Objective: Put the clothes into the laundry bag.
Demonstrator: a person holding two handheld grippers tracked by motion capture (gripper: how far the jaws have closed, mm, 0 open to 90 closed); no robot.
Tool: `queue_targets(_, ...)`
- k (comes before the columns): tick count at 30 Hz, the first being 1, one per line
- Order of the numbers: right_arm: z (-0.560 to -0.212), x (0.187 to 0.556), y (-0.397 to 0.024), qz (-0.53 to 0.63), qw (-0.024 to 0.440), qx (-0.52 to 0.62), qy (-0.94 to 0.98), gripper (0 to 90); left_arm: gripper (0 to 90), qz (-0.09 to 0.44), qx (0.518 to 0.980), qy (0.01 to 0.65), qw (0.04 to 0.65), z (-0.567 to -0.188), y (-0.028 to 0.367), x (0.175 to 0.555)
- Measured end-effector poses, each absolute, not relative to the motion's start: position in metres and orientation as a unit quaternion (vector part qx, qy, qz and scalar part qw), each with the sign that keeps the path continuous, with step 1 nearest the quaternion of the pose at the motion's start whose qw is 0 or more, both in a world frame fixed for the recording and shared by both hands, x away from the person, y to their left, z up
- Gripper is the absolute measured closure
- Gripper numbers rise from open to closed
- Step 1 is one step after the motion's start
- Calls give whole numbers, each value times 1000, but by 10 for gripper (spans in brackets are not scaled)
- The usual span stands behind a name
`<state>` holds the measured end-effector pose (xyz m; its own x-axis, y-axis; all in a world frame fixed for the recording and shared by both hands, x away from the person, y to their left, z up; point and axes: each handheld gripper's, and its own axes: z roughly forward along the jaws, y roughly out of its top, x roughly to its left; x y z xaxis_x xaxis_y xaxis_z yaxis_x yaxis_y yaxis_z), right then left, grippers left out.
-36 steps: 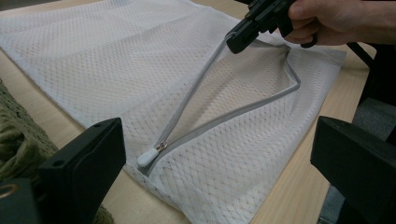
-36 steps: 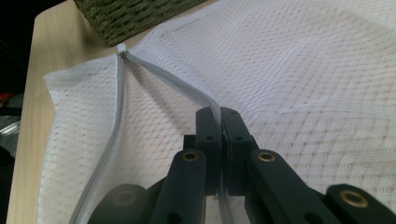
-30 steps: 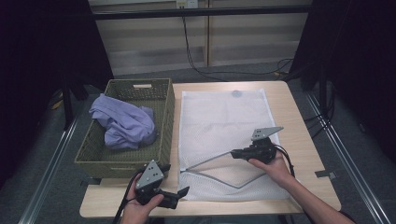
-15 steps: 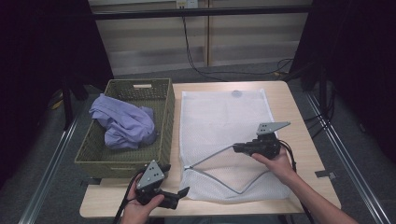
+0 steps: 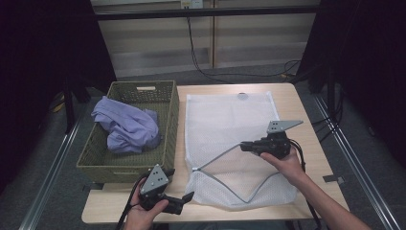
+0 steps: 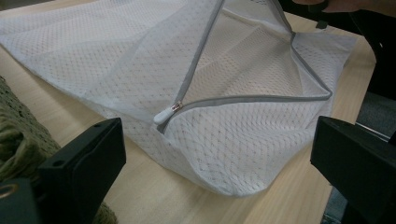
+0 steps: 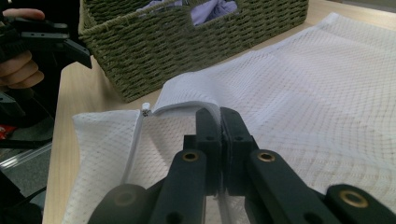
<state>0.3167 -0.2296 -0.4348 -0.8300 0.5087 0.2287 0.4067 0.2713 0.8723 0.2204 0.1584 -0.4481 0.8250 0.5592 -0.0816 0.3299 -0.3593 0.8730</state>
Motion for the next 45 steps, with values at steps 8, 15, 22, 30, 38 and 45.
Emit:
queue_targets(8,-428,319,-230,540,52,285,790,879,33,116,816,272,497,-448,158,221)
queue_targets(15,-419,322,-231,553,56,280,783,879,33,116,816,273,496,-448,159,220)
queue_targets(22,-414,326,-230,565,54,278,775,879,33,118,816,271,497,-447,159,220)
queue_targets(30,-409,330,-228,572,56,275,771,879,33,119,811,272,504,-445,161,219)
queue_targets(38,-394,335,-229,592,65,274,755,880,33,125,805,268,514,-438,164,217)
queue_targets(45,-390,337,-234,601,67,273,749,880,31,141,798,260,525,-421,174,216)
